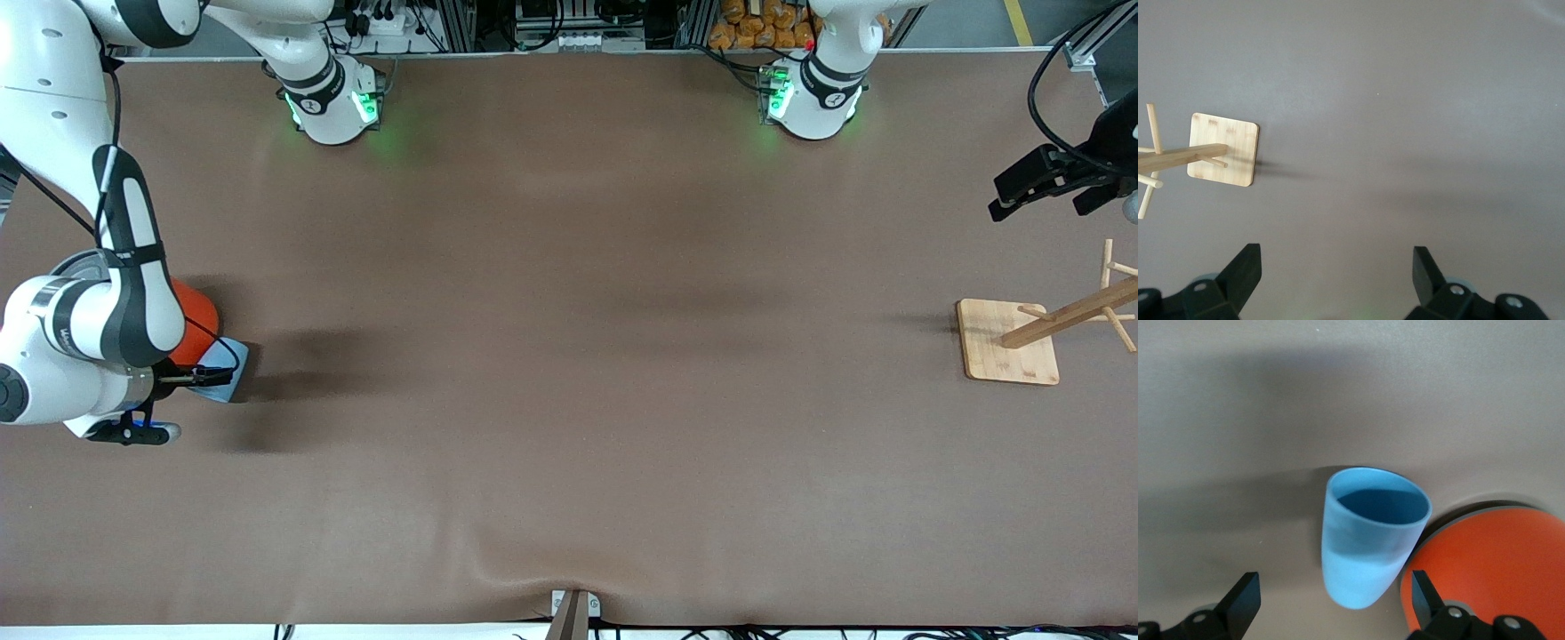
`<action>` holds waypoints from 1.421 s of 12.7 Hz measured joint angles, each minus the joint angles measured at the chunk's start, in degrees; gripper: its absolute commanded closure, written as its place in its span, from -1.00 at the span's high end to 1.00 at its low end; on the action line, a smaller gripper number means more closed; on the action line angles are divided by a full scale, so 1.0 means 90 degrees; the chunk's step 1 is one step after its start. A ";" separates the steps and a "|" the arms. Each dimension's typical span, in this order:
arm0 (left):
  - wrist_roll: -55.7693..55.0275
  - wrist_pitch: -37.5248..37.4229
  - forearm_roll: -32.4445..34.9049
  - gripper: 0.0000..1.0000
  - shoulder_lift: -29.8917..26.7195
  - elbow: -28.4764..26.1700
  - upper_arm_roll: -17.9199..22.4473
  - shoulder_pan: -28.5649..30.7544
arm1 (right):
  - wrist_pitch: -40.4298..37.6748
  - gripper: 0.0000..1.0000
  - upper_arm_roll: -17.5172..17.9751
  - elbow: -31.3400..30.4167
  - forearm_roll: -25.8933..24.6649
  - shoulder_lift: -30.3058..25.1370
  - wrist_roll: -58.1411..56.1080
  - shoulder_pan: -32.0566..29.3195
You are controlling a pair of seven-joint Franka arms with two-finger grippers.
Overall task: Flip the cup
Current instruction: 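Lower the right gripper around the blue cup and close on it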
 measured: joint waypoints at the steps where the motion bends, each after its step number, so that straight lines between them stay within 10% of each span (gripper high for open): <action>1: 0.0000 0.0056 0.0000 1.00 0.0000 0.0000 -0.0003 -0.0002 | 0.0035 1.00 -0.0010 -0.0001 -0.0015 0.0080 -0.0015 -0.0026; 17: 0.0031 0.0444 -0.0050 1.00 0.0126 0.0066 -0.0076 0.0000 | 0.0496 1.00 -0.0007 -0.0008 -0.0145 0.0662 -0.1063 -0.0139; 18: 0.0033 0.0364 -0.0050 1.00 0.0076 0.0070 -0.0076 0.0001 | 0.0494 0.64 -0.0008 -0.0024 -0.0152 0.0692 -0.1087 -0.0139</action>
